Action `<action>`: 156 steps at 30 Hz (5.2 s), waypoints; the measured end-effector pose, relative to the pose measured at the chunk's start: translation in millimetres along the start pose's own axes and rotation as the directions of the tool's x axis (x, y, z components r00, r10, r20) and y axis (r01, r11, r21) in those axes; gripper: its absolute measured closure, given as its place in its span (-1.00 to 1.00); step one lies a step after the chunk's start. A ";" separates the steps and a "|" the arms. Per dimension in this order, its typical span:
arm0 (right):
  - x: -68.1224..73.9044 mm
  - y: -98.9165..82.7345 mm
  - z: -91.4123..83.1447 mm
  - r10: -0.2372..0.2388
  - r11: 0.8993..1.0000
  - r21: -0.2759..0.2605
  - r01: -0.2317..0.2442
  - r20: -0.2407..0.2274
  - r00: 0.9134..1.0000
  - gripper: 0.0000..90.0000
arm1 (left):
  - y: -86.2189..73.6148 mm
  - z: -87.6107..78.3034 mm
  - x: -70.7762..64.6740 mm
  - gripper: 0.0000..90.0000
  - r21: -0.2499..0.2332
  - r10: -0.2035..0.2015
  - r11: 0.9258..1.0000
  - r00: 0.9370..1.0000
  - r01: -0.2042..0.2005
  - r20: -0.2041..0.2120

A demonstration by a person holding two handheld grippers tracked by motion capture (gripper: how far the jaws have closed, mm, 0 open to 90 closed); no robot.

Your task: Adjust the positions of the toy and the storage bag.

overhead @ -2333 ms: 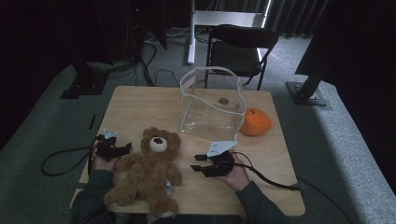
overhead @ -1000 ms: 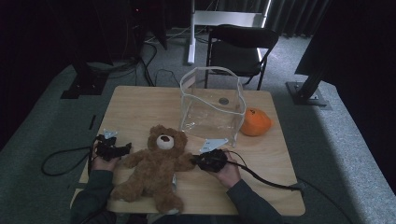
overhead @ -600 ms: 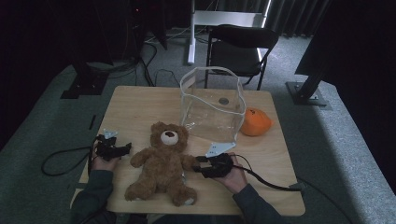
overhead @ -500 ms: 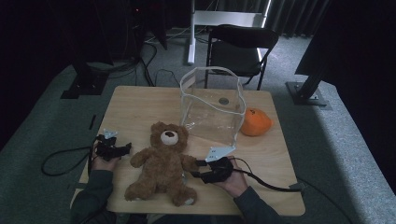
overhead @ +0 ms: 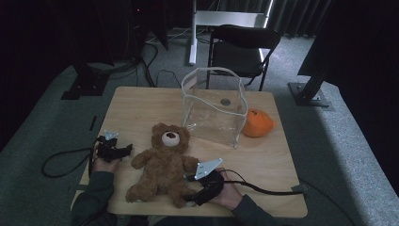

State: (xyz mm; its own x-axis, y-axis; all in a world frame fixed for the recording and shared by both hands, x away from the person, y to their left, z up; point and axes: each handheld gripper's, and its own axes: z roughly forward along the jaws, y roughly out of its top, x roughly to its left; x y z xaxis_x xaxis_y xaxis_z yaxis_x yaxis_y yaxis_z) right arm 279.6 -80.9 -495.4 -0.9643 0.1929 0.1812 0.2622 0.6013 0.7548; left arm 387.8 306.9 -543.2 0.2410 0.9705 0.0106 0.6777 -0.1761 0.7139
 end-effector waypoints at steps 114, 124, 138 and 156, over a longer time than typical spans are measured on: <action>-120.6 -31.7 -151.9 0.406 0.906 -0.349 -0.240 0.552 0.728 0.21 | 96.4 0.3 -56.6 0.03 -0.122 0.147 0.985 0.964 -0.122 0.221; -125.0 -29.5 -150.3 0.415 0.899 -0.365 -0.242 0.533 0.738 0.27 | 115.3 7.1 -83.1 0.07 -0.154 0.189 0.976 0.948 -0.153 0.257; -129.4 -28.7 -147.6 0.426 0.893 -0.374 -0.251 0.518 0.742 0.49 | 140.5 6.6 -114.4 0.23 -0.194 0.240 0.963 0.923 -0.187 0.302; -130.8 -25.9 -146.7 0.426 0.892 -0.377 -0.248 0.526 0.736 0.52 | 160.3 6.0 -146.3 0.21 -0.241 0.266 0.952 0.897 -0.187 0.353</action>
State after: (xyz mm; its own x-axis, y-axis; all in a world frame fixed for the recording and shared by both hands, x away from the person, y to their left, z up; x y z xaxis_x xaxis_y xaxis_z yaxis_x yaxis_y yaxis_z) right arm 393.6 -235.5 -446.2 -0.5788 0.8060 0.1238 0.4589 0.1964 0.8665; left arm 465.4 135.8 -434.5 0.6419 0.7653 -0.0482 0.4328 -0.3097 0.8466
